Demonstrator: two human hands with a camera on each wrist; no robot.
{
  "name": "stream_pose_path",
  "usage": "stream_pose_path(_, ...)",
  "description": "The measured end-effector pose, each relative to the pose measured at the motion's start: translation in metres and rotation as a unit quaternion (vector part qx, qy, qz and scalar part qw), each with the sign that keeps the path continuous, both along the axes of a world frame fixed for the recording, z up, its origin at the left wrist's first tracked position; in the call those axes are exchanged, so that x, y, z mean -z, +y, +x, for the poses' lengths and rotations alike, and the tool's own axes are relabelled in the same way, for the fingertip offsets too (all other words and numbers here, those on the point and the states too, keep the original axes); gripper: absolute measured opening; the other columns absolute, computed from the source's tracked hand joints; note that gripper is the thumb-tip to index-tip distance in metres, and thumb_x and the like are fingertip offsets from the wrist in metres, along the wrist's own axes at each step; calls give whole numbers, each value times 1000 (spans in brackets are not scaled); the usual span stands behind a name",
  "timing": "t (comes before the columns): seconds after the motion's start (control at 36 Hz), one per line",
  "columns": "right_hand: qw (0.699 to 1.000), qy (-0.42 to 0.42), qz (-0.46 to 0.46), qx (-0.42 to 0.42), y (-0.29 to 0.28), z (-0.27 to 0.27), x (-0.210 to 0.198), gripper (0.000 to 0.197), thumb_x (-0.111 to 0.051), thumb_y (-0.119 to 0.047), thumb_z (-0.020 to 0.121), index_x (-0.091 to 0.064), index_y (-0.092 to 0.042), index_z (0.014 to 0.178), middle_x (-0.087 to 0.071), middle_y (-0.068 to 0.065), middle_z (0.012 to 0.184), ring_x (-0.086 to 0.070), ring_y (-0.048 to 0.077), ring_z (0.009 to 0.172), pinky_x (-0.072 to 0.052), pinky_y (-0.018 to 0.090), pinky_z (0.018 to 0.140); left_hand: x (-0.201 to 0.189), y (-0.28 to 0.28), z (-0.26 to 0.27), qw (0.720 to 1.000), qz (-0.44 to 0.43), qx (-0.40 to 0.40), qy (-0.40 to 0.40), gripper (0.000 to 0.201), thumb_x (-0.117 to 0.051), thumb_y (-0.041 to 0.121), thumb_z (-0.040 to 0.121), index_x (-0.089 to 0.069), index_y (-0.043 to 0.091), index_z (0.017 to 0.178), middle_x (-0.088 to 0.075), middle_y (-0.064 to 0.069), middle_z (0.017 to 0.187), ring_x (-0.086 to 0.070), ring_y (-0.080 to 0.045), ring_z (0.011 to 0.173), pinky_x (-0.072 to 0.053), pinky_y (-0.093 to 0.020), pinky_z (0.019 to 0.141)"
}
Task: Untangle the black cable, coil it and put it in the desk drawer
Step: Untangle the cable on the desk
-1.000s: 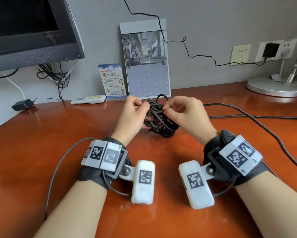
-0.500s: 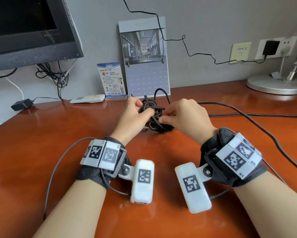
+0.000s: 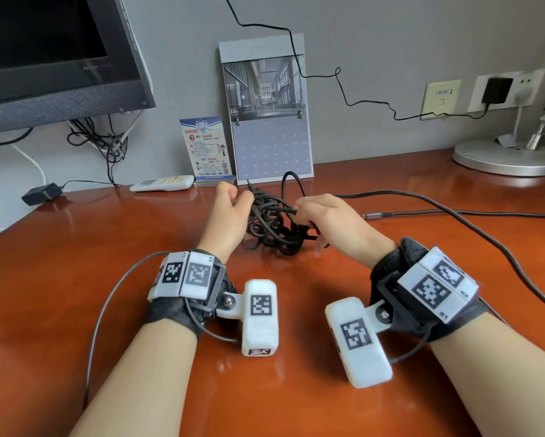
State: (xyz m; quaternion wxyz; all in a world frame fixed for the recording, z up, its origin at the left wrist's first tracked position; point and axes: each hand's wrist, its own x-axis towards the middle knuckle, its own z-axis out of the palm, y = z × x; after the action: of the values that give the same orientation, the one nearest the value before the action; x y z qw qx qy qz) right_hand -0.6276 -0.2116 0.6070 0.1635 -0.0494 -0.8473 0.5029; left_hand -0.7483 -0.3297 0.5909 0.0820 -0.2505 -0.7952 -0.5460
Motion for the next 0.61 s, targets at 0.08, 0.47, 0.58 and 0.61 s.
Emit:
stream_pose_path(0.08, 998, 18, 49, 44, 2, -4, 6, 38, -46, -29, 88, -52, -9, 56, -46, 9, 53, -28, 11, 48, -26, 28, 56, 0, 1, 3, 999, -19, 26, -7, 11, -39, 22, 99, -39, 13, 93, -34, 5, 73, -33, -10, 61, -29, -20, 53)
stream_pose_path(0.47, 961, 55, 261, 79, 4, -16, 17, 22, -51, -24, 94, -57, -11, 77, -55, 2, 64, -49, 25, 65, -34, 30, 58, -10, -2, 20, 988, -66, 134, -42, 42, -62, 42, 53, -39, 23, 83, -56, 0, 79, -49, -14, 69, -41, -30, 63)
stream_pose_path(0.58, 961, 61, 257, 80, 6, -18, 20, 27, -48, -21, 95, -60, -3, 80, -56, 8, 69, -48, 27, 67, -30, 29, 58, -11, -6, 21, 978, -140, 151, -23, 51, -69, 41, 47, -40, 25, 86, -65, -1, 89, -54, -13, 71, -47, -31, 67)
stream_pose_path(0.61, 962, 65, 252, 86, 5, -19, 20, 27, -48, -21, 95, -59, -3, 78, -55, 9, 68, -48, 27, 66, -29, 30, 58, -10, -6, 21, 975, -168, 146, -4, 51, -72, 35, 53, -39, 24, 90, -65, -1, 91, -53, -11, 71, -45, -27, 66)
